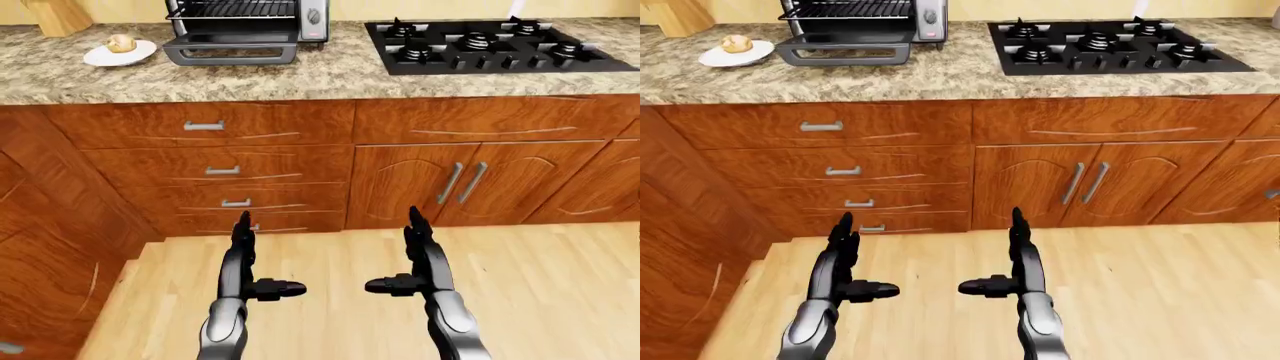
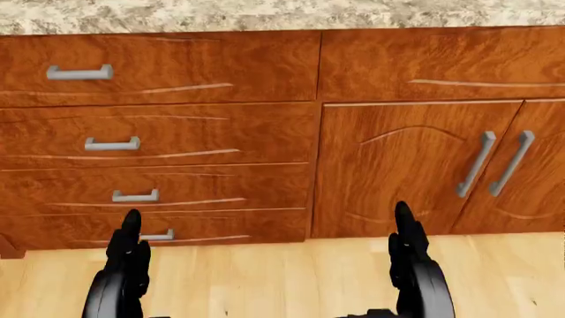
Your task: Place the scone on the rack of the toaster oven.
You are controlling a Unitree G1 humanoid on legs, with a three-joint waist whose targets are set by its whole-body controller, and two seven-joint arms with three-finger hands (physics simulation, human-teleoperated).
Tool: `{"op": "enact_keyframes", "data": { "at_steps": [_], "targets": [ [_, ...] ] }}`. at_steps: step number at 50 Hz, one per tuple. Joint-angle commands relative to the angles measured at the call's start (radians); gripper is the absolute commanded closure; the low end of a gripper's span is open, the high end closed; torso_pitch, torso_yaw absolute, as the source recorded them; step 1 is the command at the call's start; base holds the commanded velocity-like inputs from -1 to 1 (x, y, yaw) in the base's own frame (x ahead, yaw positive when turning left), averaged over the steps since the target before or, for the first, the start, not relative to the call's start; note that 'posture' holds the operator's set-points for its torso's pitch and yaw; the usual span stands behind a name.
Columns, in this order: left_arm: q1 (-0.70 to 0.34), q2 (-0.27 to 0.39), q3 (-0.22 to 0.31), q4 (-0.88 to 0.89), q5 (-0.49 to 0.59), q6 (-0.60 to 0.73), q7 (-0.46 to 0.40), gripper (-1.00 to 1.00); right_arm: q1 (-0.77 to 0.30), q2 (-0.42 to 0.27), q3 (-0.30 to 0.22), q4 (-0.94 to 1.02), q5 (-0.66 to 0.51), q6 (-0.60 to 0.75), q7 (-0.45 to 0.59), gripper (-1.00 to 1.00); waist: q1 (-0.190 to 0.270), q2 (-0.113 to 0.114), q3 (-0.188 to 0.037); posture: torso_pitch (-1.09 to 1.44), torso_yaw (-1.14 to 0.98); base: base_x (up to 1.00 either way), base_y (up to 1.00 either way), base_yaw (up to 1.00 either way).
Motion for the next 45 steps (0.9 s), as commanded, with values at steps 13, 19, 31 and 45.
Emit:
{"op": "enact_keyframes", "data": {
  "at_steps": [13,19,31,45],
  "targets": [
    [-0.04,0.007,-0.002,-0.242,0.002,0.074,-0.012,-1.0,-0.027,-0.004,-0.014,-0.195,0.032,0.009,-0.019,-1.0,0.009,-0.005,-0.079,0.0,0.0,0.0,0.0,0.0],
    [-0.106,0.015,0.005,-0.439,0.005,0.285,-0.002,-1.0,-0.056,-0.009,-0.016,-0.354,0.043,0.145,-0.028,-1.0,0.008,-0.006,-0.086,0.0,0.0,0.0,0.0,0.0],
    [-0.212,0.037,0.012,-0.704,0.019,0.577,-0.022,-1.0,-0.168,-0.03,-0.033,-0.597,0.031,0.397,-0.043,-1.0,0.001,-0.063,-0.074,0.0,0.0,0.0,0.21,0.0],
    [-0.253,0.058,0.061,-0.765,-0.012,0.654,-0.011,-1.0,-0.193,-0.02,-0.009,-0.601,0.02,0.395,-0.043,-1.0,-0.004,0.092,-0.071,0.0,0.0,0.0,0.7,0.0]
  ]
}}
